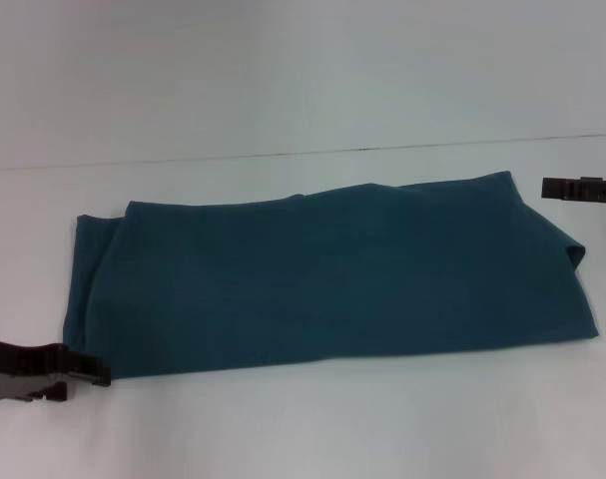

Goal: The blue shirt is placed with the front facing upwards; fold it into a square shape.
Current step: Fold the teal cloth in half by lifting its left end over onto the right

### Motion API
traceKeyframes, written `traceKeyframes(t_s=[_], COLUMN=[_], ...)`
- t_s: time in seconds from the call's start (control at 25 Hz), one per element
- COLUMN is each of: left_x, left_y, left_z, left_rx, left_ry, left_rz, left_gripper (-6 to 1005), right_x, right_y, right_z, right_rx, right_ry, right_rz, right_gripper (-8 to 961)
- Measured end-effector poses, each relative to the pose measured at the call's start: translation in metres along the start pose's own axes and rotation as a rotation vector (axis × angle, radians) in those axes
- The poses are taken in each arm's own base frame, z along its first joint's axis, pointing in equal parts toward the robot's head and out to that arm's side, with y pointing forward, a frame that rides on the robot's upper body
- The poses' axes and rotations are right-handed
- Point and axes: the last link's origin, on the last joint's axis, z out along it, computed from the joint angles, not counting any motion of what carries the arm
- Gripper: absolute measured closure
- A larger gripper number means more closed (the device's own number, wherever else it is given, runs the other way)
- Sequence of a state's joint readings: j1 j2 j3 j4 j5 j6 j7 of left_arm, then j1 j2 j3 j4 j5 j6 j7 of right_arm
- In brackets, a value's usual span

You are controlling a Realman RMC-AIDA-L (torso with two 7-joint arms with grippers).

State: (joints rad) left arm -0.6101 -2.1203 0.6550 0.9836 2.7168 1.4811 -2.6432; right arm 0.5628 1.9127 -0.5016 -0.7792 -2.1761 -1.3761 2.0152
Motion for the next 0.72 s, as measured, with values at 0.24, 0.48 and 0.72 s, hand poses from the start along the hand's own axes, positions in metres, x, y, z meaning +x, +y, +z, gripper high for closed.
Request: traceKeyframes(t_s=[0.24, 0.48, 0.72], left_x=[0.0016, 0.0031, 0.0053], left_y=[-0.0009, -0.0018, -0.0024], left_z=[0.0057, 0.0056, 0.0052], left_rx=[0.009, 0.015, 0.021], left_ry=[0.010, 0.018, 0.027], left_rz=[-0.014, -0.020, -0.022], left_gripper=[337, 336, 336], right_x=[0.0001, 0.0002, 0.0003], right_y=[-0.0002, -0.0010, -0.0016], right_z=[-0.0003, -0.0015, -0.0022], right_rx=[0.001, 0.002, 0.004], right_ry=[-0.001, -0.003, -0.004], right_rz=[-0.001, -0.001, 0.001], right_gripper=[36, 36, 36])
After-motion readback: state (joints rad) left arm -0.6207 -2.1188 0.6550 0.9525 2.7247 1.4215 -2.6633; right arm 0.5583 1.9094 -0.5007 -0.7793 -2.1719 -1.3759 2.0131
